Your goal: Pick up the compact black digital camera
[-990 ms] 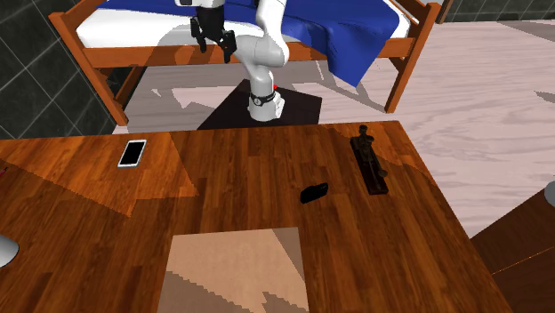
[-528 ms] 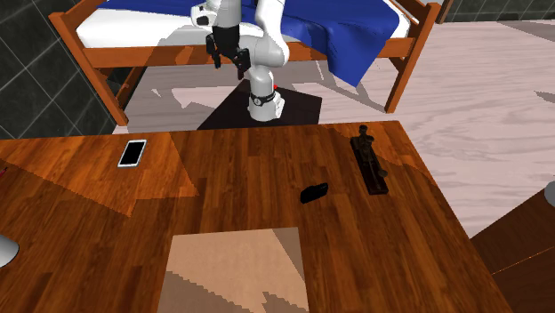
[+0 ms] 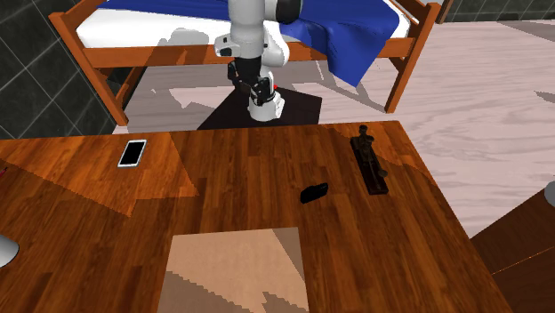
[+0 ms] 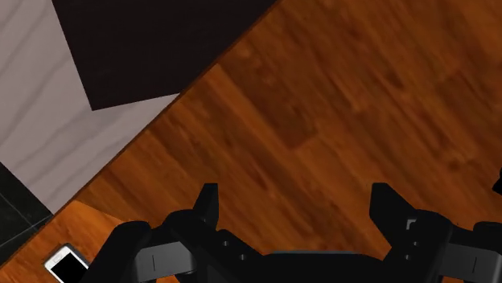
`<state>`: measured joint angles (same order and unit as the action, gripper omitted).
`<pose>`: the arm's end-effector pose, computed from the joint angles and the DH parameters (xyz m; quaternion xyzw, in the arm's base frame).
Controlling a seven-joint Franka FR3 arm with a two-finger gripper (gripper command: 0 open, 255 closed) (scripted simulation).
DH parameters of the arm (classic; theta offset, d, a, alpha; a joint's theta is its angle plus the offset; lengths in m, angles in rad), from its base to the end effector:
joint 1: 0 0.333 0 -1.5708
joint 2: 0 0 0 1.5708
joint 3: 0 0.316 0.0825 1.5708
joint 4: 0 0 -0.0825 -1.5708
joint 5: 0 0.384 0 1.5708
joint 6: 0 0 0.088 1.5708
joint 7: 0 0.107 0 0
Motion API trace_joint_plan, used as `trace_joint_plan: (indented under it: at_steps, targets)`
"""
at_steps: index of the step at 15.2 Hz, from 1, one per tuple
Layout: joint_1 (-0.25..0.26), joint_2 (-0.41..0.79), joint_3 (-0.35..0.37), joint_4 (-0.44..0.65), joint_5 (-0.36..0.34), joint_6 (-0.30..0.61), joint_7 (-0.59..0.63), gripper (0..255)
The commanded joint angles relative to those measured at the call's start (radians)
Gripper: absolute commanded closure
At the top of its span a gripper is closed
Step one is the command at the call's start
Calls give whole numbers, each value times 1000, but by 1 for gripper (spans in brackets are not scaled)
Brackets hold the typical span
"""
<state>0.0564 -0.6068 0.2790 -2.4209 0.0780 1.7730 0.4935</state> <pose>0.3422 0.1372 0.5070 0.9922 -0.1139 -0.0112 0.0488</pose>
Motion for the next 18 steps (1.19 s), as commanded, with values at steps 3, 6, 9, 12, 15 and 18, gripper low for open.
trace_joint_plan:
  at_steps: [3,6,9,12,15,18]
  targets:
    - [6,101,80,9,30,102,112,0]
    - [4,191,138,33,35,175,196,0]
    - [-1,293,194,71,21,243,285,0]
    - [-7,405,246,121,-15,305,383,0]
    - [-8,527,288,183,-75,357,490,0]
    - [5,657,313,260,-156,395,603,0]
